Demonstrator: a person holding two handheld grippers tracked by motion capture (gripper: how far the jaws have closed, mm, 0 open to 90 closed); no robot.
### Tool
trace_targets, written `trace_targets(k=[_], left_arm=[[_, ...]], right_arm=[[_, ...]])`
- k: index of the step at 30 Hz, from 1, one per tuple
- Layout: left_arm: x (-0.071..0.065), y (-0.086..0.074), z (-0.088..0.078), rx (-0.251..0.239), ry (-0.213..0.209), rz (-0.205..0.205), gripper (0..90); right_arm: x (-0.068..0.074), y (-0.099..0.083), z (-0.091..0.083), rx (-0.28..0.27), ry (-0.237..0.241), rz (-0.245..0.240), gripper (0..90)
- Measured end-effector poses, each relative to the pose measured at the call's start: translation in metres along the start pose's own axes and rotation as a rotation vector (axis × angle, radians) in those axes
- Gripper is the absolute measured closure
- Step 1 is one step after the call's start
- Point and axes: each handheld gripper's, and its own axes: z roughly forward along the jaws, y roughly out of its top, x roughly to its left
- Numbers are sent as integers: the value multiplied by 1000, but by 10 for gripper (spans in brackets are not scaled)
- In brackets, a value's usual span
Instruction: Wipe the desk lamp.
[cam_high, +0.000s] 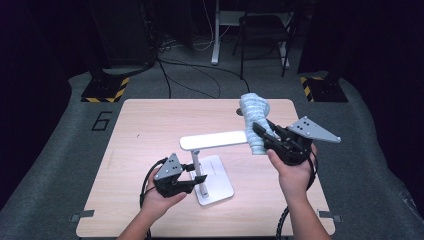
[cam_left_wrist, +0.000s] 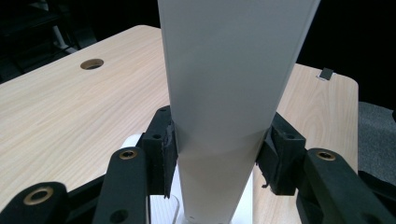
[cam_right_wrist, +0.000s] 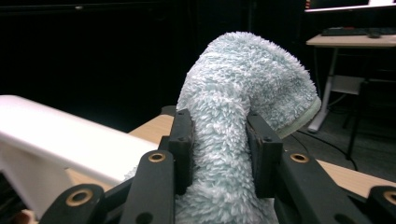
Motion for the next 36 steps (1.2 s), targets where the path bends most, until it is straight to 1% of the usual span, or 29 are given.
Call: trace_targets(k=[1, 2, 3, 4, 5, 7, 8, 9, 11, 12, 15, 18, 21, 22, 27, 28, 29, 31, 32, 33, 34, 35, 36], left_arm=[[0, 0, 0, -6, 7, -2, 530], [0, 0, 0, -6, 7, -2, 529], [0, 0, 0, -6, 6, -2, 530], [0, 0, 0, -6, 6, -2, 530], [0, -1, 1, -11, 6, -4, 529], [0, -1, 0, -7, 6, -2, 530], [0, -1, 0, -7, 6, -2, 530], [0, -1, 1, -11, 5, -4, 530], [0, -1, 1, -11, 4, -3, 529], [0, -1, 1, -11, 4, -3, 530], [0, 0, 1, -11, 5, -3, 530], [0, 0, 1, -10, 4, -3, 530], [0, -1, 1, -11, 3, -3, 530], [0, 0, 1, -10, 5, -3, 529], [0, 0, 0, -6, 8, -3, 530], [0, 0, 0, -6, 8, -3, 529], [0, 0, 0, 0, 1, -1, 529], [0, 0, 0, 0, 4, -2, 529], [0, 0, 0, 0, 4, -2, 529], [-1, 0, 0, 1, 5, -1, 529], [-1, 0, 0, 1, 5, -1, 529], [0, 0, 0, 1, 5, -2, 529], [-1, 0, 0, 2, 6, -2, 529]], right_arm=[[-4, 0, -1, 1, -16, 1, 676], [-4, 0, -1, 1, -16, 1, 676], [-13, -1, -3, 6, -50, 5, 676], [-13, -1, -3, 6, -50, 5, 676], [-22, -2, -7, 10, -81, 11, 677], [-30, -3, -11, 13, -109, 19, 677], [-30, -3, -11, 13, -109, 19, 677], [-39, -4, -14, 21, -133, 22, 677], [-44, -5, -17, 26, -153, 26, 677], [-44, -5, -17, 26, -153, 26, 677], [-51, -6, -18, 29, -156, 43, 677], [-50, -7, -17, 28, -155, 45, 677], [-45, -7, -15, 19, -133, 52, 678], [-40, -6, -13, 17, -112, 59, 678], [-22, -2, -5, 13, -63, 36, 678], [-22, -2, -5, 13, -63, 36, 678], [-11, 1, 0, 16, -35, 25, 677], [-3, 3, 5, 16, -15, 5, 677], [-3, 3, 5, 16, -15, 5, 677], [8, 6, 10, 11, 11, -11, 677], [8, 6, 10, 11, 11, -11, 677], [18, 8, 14, 6, 34, -30, 677], [21, 9, 16, 4, 44, -32, 678]])
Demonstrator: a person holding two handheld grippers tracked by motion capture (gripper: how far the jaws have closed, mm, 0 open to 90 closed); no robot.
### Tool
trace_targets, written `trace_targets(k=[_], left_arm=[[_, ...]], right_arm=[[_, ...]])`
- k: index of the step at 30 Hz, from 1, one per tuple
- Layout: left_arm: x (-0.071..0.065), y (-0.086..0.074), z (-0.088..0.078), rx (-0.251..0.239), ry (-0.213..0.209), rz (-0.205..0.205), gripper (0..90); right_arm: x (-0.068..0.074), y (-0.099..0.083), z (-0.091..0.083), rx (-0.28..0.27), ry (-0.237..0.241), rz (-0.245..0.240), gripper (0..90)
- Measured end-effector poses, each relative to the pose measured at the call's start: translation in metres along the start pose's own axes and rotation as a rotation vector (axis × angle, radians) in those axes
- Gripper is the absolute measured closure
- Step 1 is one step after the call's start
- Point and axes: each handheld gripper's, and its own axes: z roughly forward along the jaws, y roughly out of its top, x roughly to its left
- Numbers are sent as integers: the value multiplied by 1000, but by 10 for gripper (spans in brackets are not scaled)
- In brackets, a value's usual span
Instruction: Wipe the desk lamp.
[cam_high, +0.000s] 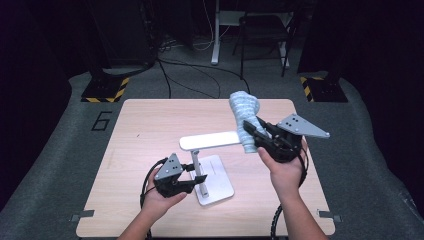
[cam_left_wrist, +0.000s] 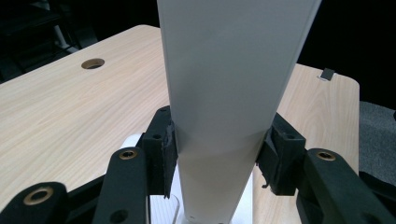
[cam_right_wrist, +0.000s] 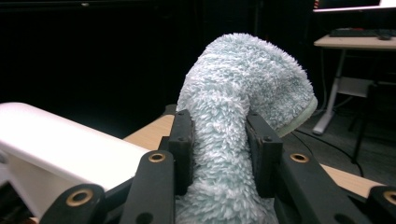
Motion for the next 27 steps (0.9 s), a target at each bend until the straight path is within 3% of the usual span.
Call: trace_targets(k=[15, 27], left_arm=[[0, 0, 0, 1, 4, -2, 529], [-2, 0, 1, -10, 10, -20, 529]], right_arm=[[64, 12, 28, -26, 146, -69, 677], [95, 19, 40, -34, 260, -111, 676]])
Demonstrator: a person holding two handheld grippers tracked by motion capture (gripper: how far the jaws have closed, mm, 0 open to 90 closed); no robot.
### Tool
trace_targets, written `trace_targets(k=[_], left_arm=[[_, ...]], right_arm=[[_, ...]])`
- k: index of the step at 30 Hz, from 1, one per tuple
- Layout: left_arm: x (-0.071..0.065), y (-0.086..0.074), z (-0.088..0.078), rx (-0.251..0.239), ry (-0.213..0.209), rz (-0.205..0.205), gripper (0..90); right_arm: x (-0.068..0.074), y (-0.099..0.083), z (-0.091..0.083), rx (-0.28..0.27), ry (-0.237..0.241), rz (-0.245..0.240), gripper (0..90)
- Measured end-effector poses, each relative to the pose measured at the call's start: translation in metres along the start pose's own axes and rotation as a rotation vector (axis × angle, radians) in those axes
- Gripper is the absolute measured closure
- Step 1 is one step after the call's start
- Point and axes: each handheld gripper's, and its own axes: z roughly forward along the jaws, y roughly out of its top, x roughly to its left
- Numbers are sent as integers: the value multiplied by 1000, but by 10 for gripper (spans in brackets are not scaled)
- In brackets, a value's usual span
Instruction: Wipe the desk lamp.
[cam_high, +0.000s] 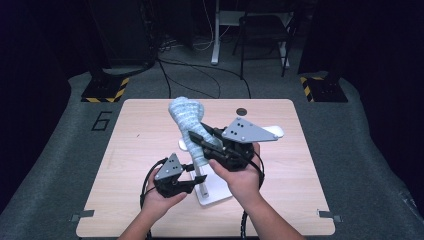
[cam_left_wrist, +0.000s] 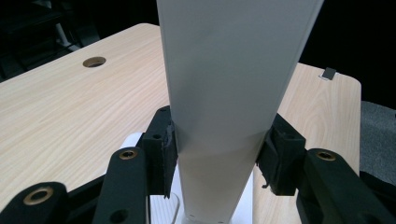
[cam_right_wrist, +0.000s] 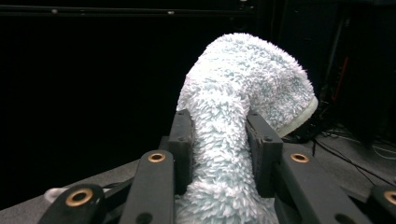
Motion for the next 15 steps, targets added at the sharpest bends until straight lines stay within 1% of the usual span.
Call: trace_targets(k=[1, 2, 4, 6, 7, 8, 9, 11, 12, 13, 14, 15], left_arm=[[0, 0, 0, 0, 0, 0, 529], [0, 0, 0, 0, 1, -6, 529], [0, 0, 0, 0, 3, -1, 529], [0, 0, 0, 0, 4, -8, 530], [0, 0, 0, 0, 4, -3, 530], [-1, 0, 1, -7, 3, -9, 530], [-1, 0, 1, -13, 10, -6, 530], [-1, 0, 1, -12, 8, -5, 530], [0, 0, 0, -6, 1, -2, 530], [0, 0, 0, -6, 1, -2, 530], [-1, -1, 1, -14, 6, -5, 530], [-1, -1, 1, -11, 4, -4, 530]], right_arm=[[0, 0, 0, 0, 0, 0, 676], [4, 1, 3, -1, 11, -9, 675], [5, 2, 4, 0, 13, -9, 675], [7, 2, 5, 5, 7, -29, 674], [6, 3, 6, 12, -1, -45, 673], [5, 3, 5, 18, -1, -44, 673], [3, 4, 5, 20, -4, -42, 673], [2, 4, 4, 22, -9, -43, 673], [-4, 3, 2, 27, -23, -39, 672], [-4, 3, 2, 27, -23, -39, 672], [-6, 3, 1, 30, -29, -36, 671], [-9, 2, 0, 33, -33, -29, 670]])
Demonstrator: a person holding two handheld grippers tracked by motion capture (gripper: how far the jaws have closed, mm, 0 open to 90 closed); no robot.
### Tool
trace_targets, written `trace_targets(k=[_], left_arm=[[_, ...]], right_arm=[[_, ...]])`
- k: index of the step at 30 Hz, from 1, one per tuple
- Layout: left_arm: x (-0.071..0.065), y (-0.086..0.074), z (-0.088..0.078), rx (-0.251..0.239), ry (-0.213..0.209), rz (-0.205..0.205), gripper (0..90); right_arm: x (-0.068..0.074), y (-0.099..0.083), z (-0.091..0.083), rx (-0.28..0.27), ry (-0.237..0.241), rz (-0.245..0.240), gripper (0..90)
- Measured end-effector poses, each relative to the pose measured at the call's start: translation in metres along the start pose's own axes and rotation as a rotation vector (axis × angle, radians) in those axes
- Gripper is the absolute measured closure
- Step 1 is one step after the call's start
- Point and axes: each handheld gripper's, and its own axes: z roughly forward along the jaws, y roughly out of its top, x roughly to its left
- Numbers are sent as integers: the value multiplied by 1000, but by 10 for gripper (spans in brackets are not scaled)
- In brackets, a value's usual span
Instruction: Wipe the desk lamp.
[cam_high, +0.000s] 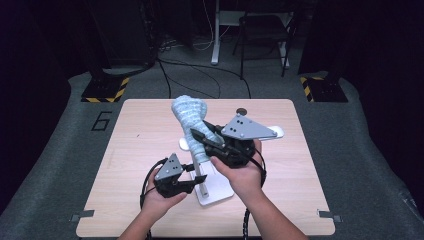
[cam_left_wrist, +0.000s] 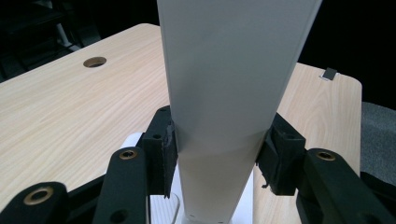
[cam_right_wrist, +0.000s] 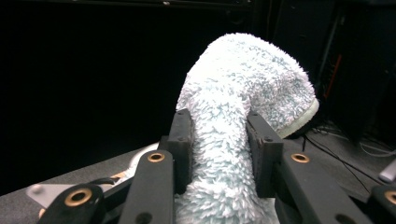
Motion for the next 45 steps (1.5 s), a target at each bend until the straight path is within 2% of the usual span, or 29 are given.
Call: trace_targets(k=[1, 7, 10, 11, 14, 15, 18, 19, 21, 22, 24, 27, 30, 31, 34, 39, 41, 43, 45], left_arm=[[1, 1, -1, 17, -7, 16, 530], [1, 1, -1, 21, -7, 22, 530], [1, 1, -1, 21, -7, 21, 530], [1, 1, -1, 21, -7, 22, 529], [1, 1, -1, 20, -3, 23, 530], [1, 1, -1, 17, 1, 21, 530], [2, 1, -2, 27, -5, 23, 530], [0, 1, 0, 14, 1, 14, 530], [1, 1, 0, 14, 1, 17, 530], [0, 0, 0, 0, 3, 2, 530], [0, 0, -1, 7, -1, 1, 530], [-1, 0, 0, -4, 6, -6, 530], [-1, 0, 0, 0, 14, 0, 530], [-1, 0, 0, 2, 11, 3, 531], [0, 0, -1, 6, 3, -3, 531], [-2, 0, 1, 1, 9, -5, 531], [-1, 0, 0, -3, 13, -4, 531], [-1, 0, 0, -4, 12, -5, 531], [0, 1, 0, 15, 5, 14, 531]], right_arm=[[-5, -1, -3, 7, -4, 13, 663], [-17, -6, -14, 13, -25, 43, 596], [-19, -8, -18, 12, -34, 51, 582], [-19, -10, -21, 1, -57, 67, 542], [-19, -12, -23, -6, -57, 87, 549], [-18, -13, -23, -32, -44, 79, 599], [-12, -11, -19, -24, -38, 54, 630], [-10, -9, -16, -25, -30, 37, 638], [-6, -6, -12, -22, -17, 23, 643], [-6, -6, -12, -22, -17, 23, 643], [3, 0, -3, -13, 5, -6, 646], [11, 5, 4, -1, 33, -21, 647], [17, 9, 11, 9, 61, -24, 647], [23, 11, 15, 18, 67, -39, 648], [26, 11, 18, 23, 50, -60, 649], [17, 9, 17, 16, 50, -38, 651], [8, 7, 11, 12, 12, -39, 655], [5, 5, 9, 12, 4, -24, 655], [-4, 1, 3, 3, -6, -1, 657]])
